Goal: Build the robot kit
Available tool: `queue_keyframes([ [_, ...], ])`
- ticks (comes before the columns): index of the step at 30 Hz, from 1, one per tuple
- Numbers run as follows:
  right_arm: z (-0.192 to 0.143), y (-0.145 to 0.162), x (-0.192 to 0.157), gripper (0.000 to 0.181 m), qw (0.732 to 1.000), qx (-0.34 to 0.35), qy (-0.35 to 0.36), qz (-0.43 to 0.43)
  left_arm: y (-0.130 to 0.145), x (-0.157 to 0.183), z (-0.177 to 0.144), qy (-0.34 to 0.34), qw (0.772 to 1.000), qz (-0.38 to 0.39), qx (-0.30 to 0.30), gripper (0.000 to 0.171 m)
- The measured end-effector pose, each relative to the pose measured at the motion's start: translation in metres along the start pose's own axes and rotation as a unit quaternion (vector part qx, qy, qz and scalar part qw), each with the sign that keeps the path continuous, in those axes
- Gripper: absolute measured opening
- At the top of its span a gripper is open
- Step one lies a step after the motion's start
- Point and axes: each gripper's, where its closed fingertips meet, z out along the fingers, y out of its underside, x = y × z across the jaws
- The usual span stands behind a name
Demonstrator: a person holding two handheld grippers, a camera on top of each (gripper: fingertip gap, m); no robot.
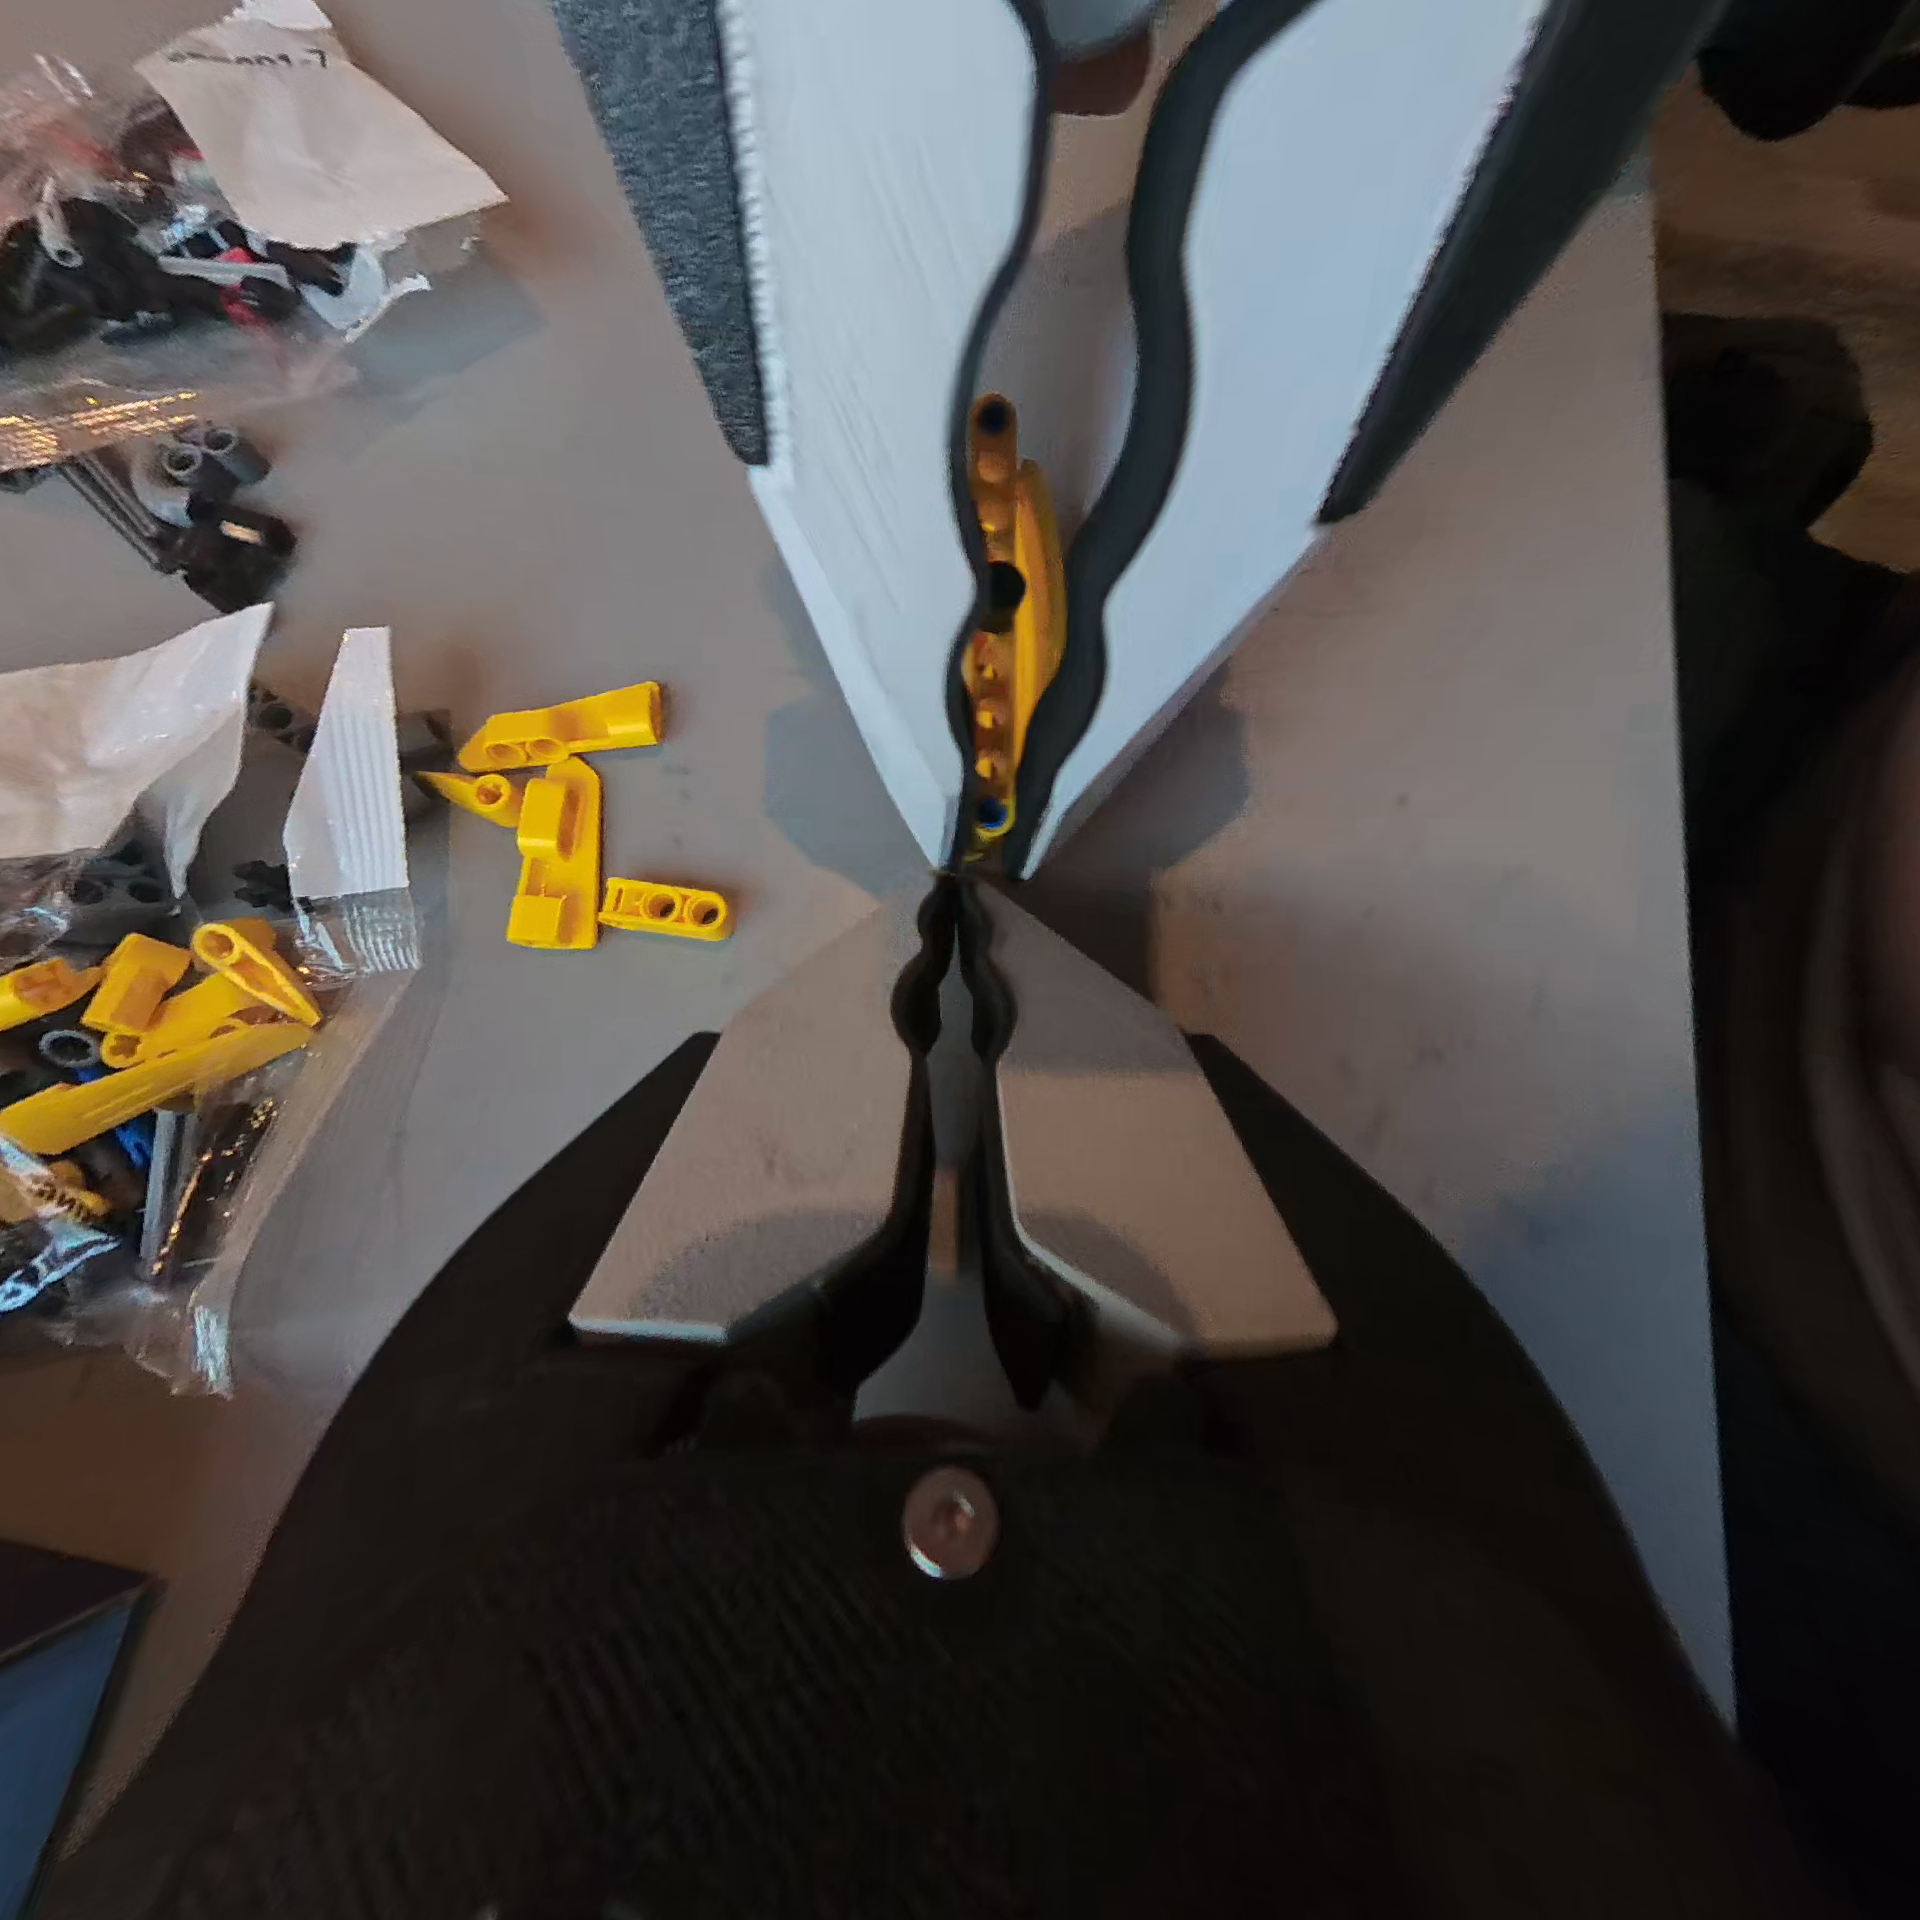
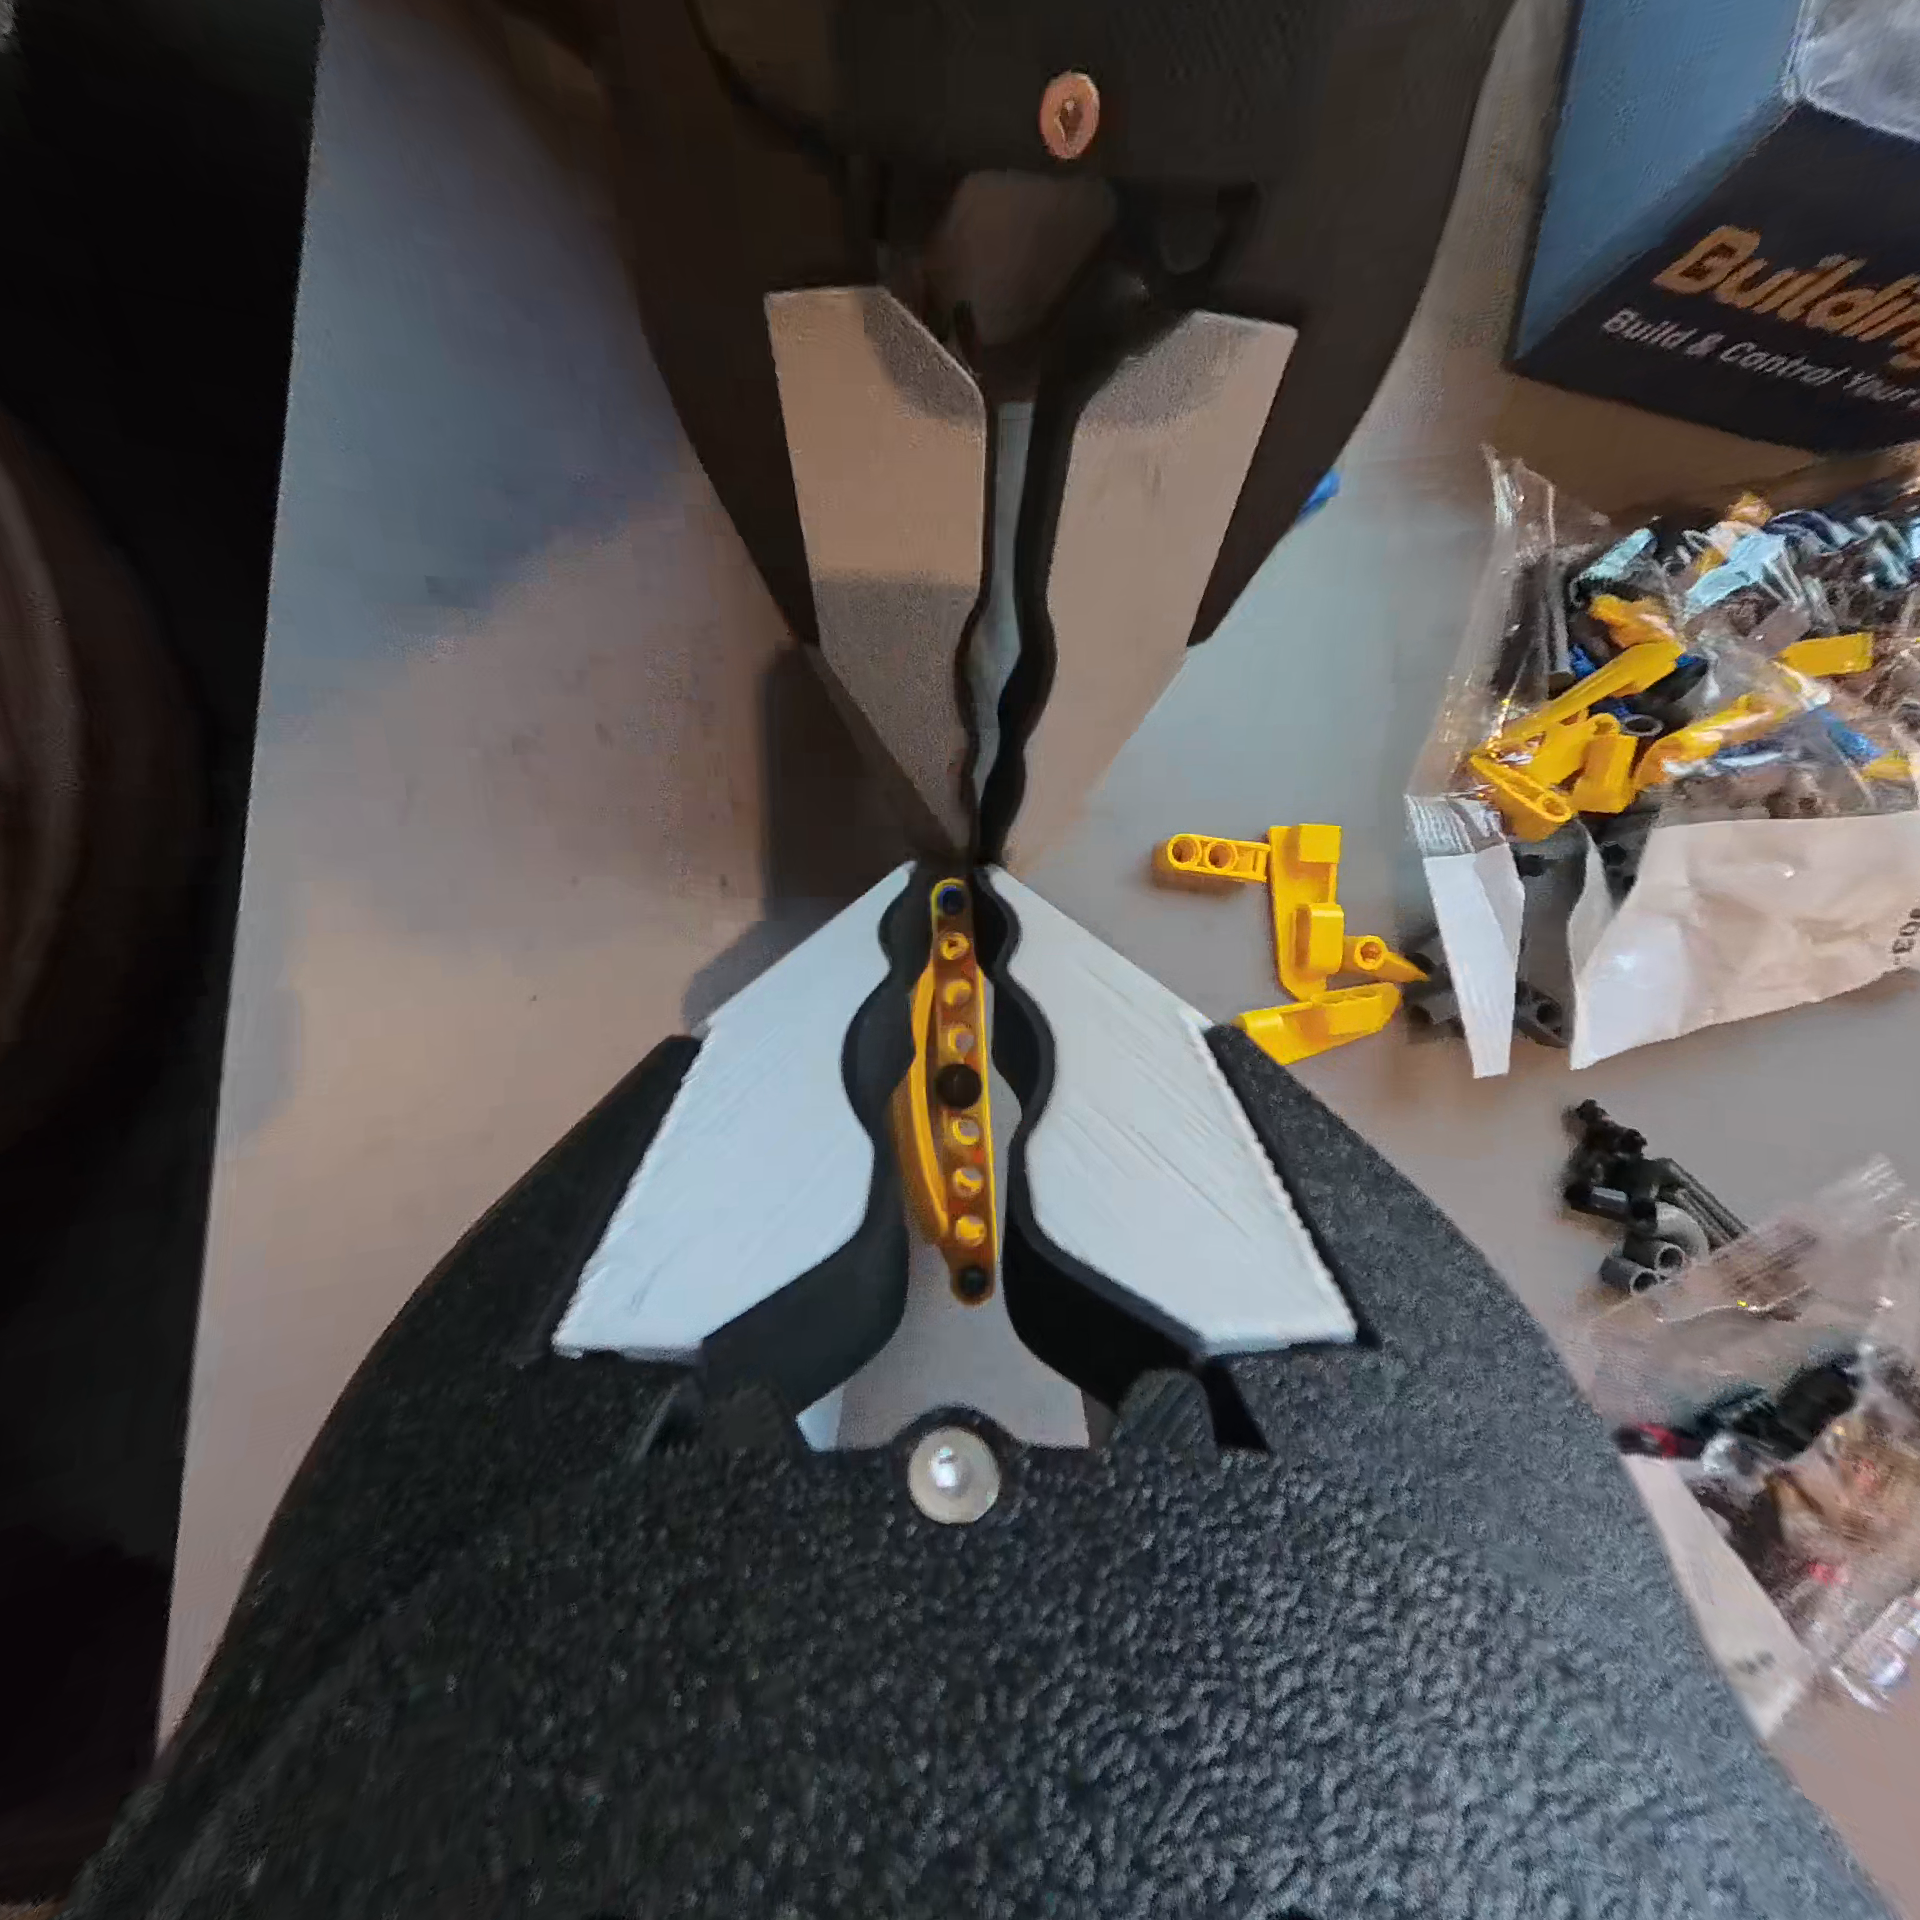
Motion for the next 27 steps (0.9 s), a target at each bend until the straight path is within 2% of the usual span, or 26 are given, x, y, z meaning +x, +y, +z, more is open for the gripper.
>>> queue_keyframes([
  [3,0.0,0.0,0.006,0.007,0.998,0.015,-0.035,0.048,0.002,0.0,-0.003,0.015,1.0,-0.023,0.002,0.0],
  [10,-0.003,0.004,0.02,0.007,0.98,0.073,-0.083,0.164,0.001,-0.01,-0.009,-0.018,0.999,-0.04,0.022,0.006],
  [13,-0.004,0.005,0.021,0.007,0.981,0.086,-0.069,0.162,0.0,-0.015,-0.01,-0.028,0.998,-0.054,0.027,0.023],
  [20,-0.018,0.015,0.019,0.007,0.981,0.127,0.006,0.144,0.003,-0.009,-0.006,-0.03,0.999,-0.022,0.006,0.025],
  [24,-0.048,-0.01,0.023,0.007,0.958,0.233,0.017,0.168,-0.005,-0.01,-0.007,-0.03,0.999,-0.02,0.028,0.031],
  [27,-0.077,-0.037,0.027,0.007,0.919,0.355,0.008,0.172,-0.037,-0.003,-0.019,0.004,0.99,-0.049,0.133,0.035],
])
